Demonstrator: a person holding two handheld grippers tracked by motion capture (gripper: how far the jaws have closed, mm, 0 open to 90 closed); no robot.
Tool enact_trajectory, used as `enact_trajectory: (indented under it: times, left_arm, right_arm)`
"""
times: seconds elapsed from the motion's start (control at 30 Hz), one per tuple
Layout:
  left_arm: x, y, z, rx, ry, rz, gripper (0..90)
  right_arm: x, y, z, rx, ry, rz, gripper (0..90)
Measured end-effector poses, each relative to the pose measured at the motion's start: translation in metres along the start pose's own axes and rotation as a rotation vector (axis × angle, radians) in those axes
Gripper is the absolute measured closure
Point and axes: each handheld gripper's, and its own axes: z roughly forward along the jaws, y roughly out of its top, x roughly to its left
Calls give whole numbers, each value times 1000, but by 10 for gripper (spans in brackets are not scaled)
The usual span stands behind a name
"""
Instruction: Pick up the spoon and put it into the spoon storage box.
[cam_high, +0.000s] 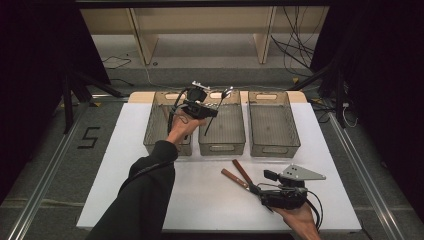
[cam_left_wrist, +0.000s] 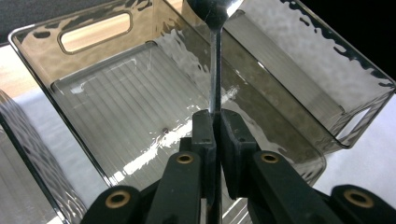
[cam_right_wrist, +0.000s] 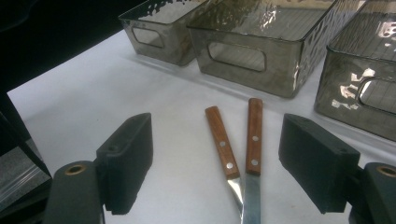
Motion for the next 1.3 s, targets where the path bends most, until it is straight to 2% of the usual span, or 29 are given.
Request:
enact_trajectory:
  times: [0.23,0.43,0.6,0.7,0.77,0.83,0.9,1.1,1.2,1.3]
  left_arm:
    - [3,-6,8,7,22,-14,840]
    - [4,-10,13,29,37,-3,838]
    - [2,-13,16,27,54,-19,821]
    - [0,-10,14,28,56,-22,702]
    - [-2,-8,10,20,59,-22,682]
    - [-3,-6,7,23,61,-26,609]
    - [-3,-6,2,19,65,-21,579]
    - [-2,-8,-10,16,52,-32,467]
    - [-2,-13,-20,6,21,-47,409]
    - [-3,-18,-28,3,14,-40,351]
  right_arm:
    - [0,0,1,2,0,-1,269]
    - [0,0,0,1,1,1,269]
    - [0,0,0,0,2,-1,269]
    - [0,0,0,1,1,0,269]
    - [0,0,0,1,2,-2,269]
    - [0,0,0,1,1,-1,269]
    - [0,0,0,1,1,-1,269]
    - [1,0,1,1,0,-1,269]
    - [1,0,1,4,-2,1,269]
    - [1,0,1,4,-2,0,269]
